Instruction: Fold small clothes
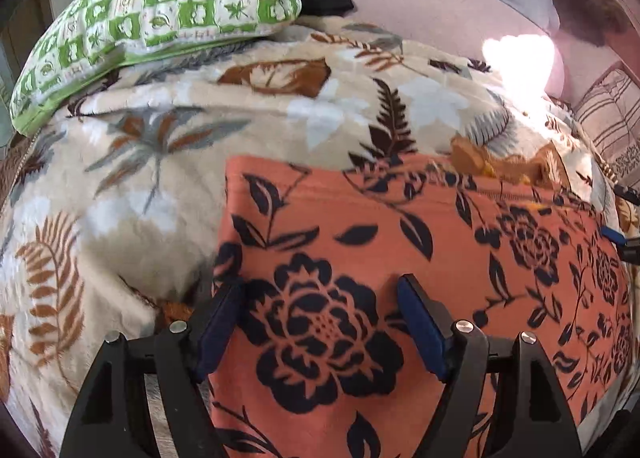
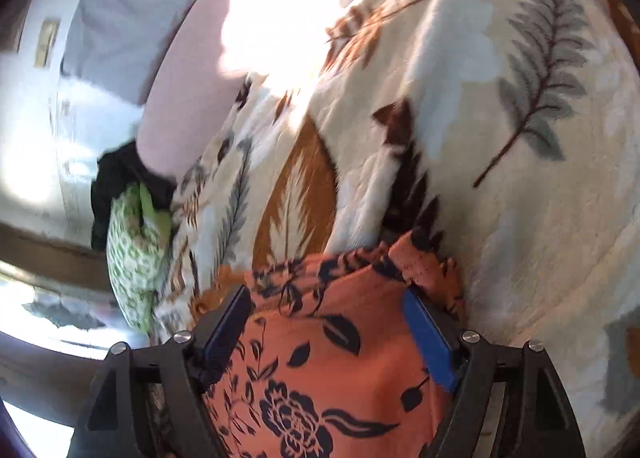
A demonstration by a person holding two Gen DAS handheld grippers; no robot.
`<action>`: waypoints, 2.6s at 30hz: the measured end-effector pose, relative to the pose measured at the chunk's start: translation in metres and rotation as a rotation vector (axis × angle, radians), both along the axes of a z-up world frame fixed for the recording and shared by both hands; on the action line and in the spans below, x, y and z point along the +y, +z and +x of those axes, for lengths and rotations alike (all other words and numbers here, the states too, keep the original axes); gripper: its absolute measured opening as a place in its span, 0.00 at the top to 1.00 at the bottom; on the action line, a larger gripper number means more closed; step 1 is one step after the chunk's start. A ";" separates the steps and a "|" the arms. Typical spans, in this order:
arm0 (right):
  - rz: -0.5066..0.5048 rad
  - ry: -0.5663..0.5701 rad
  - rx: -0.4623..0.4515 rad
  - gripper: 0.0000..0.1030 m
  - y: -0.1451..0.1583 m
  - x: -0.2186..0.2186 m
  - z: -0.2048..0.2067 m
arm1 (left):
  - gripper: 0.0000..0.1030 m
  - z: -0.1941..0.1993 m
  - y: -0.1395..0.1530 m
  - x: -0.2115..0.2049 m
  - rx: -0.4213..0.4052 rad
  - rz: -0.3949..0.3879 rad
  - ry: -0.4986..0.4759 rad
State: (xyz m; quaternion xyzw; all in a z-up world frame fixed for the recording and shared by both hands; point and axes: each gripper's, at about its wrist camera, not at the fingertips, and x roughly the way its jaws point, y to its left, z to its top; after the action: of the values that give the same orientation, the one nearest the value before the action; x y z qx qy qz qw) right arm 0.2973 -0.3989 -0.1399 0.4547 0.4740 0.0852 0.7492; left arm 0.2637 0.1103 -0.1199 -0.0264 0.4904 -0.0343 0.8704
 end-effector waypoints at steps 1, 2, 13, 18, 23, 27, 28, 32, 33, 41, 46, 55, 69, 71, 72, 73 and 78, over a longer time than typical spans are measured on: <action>-0.014 0.010 -0.015 0.21 0.005 0.003 -0.003 | 0.24 -0.001 0.007 0.002 -0.027 -0.015 0.006; -0.049 0.038 -0.045 0.21 0.015 0.010 -0.006 | 0.24 -0.002 0.015 0.004 -0.064 -0.031 0.013; -0.141 0.113 -0.092 0.21 0.031 0.019 -0.010 | 0.21 0.026 0.006 0.031 0.013 -0.019 0.140; -0.053 0.229 -0.157 0.21 0.060 0.053 -0.088 | 0.21 -0.032 0.041 0.018 -0.071 -0.051 0.075; -0.046 0.154 -0.023 0.22 0.012 0.045 -0.130 | 0.21 -0.088 0.048 -0.006 -0.040 -0.032 0.039; -0.024 0.029 -0.064 0.21 0.033 0.030 -0.164 | 0.21 -0.123 0.051 -0.013 -0.020 -0.062 0.054; -0.023 0.058 -0.109 0.20 0.044 0.035 -0.173 | 0.21 -0.129 0.052 -0.014 -0.013 -0.057 0.059; -0.024 0.099 -0.127 0.18 0.041 0.045 -0.196 | 0.21 -0.150 0.058 -0.016 -0.006 -0.022 0.078; -0.060 0.089 -0.070 0.18 0.026 0.043 -0.193 | 0.21 -0.155 0.062 -0.016 -0.010 -0.023 0.083; -0.126 0.065 -0.221 0.21 0.063 0.046 -0.240 | 0.21 -0.186 0.084 -0.019 -0.055 0.001 0.098; -0.159 0.036 -0.300 0.21 0.054 0.055 -0.288 | 0.21 -0.197 0.086 -0.027 -0.066 0.028 0.077; -0.195 0.007 -0.305 0.21 0.038 0.041 -0.309 | 0.21 -0.219 0.061 -0.040 -0.065 0.029 0.092; -0.131 0.018 -0.310 0.21 0.030 0.036 -0.304 | 0.21 -0.232 0.057 -0.056 -0.113 0.046 0.068; -0.138 0.023 -0.303 0.21 0.030 0.037 -0.301 | 0.21 -0.230 0.057 -0.054 -0.106 0.036 0.076; -0.140 0.022 -0.301 0.21 0.029 0.038 -0.300 | 0.21 -0.230 0.059 -0.053 -0.110 0.024 0.080; -0.143 0.020 -0.301 0.20 0.030 0.038 -0.299 | 0.21 -0.231 0.062 -0.052 -0.120 0.012 0.082; -0.171 0.040 -0.299 0.21 0.034 0.051 -0.302 | 0.21 -0.238 0.069 -0.046 -0.141 -0.004 0.082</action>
State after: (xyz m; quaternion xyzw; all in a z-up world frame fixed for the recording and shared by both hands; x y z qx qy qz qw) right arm -0.0045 -0.3478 -0.1063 0.3621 0.3716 0.1261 0.8455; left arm 0.0258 0.0643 -0.0513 -0.0455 0.4265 -0.0013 0.9034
